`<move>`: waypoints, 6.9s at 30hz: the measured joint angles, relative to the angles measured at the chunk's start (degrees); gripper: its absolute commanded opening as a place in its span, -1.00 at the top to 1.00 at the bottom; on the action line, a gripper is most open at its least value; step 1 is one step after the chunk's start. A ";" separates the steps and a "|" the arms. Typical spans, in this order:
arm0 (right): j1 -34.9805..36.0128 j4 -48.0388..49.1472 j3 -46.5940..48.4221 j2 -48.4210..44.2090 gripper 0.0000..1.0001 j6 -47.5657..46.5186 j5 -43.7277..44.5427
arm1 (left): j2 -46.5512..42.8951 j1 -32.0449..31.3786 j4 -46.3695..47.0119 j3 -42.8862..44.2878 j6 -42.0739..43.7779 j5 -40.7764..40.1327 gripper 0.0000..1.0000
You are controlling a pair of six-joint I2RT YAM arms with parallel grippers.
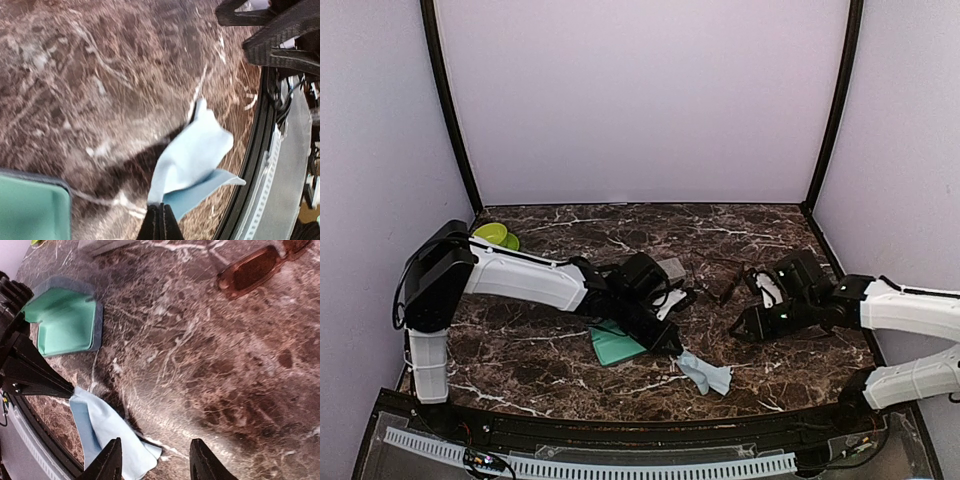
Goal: Organize the sunglasses
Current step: Fold the glasses cleaning cloth at the center of the board.
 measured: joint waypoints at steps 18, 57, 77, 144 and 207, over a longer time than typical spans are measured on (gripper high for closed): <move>11.85 3.80 -8.04 0.04 0.40 9.73 0.72 | -1.84 -1.53 -0.48 -2.97 6.14 -2.80 1.00; 20.74 1.05 -2.12 11.82 1.00 10.32 11.72 | -1.84 -2.86 -0.87 -2.82 7.54 -3.32 1.00; 20.79 -1.09 -0.15 8.79 0.85 9.25 13.57 | -1.84 -2.86 -0.90 -2.82 7.54 -3.34 1.00; 20.81 -0.61 2.91 17.84 0.90 5.79 14.53 | -1.84 -3.08 -1.09 -2.78 7.93 -3.48 1.00; 16.00 -10.01 13.16 3.89 1.00 -3.23 25.46 | -7.63 -1.03 2.54 2.14 7.28 -8.61 1.00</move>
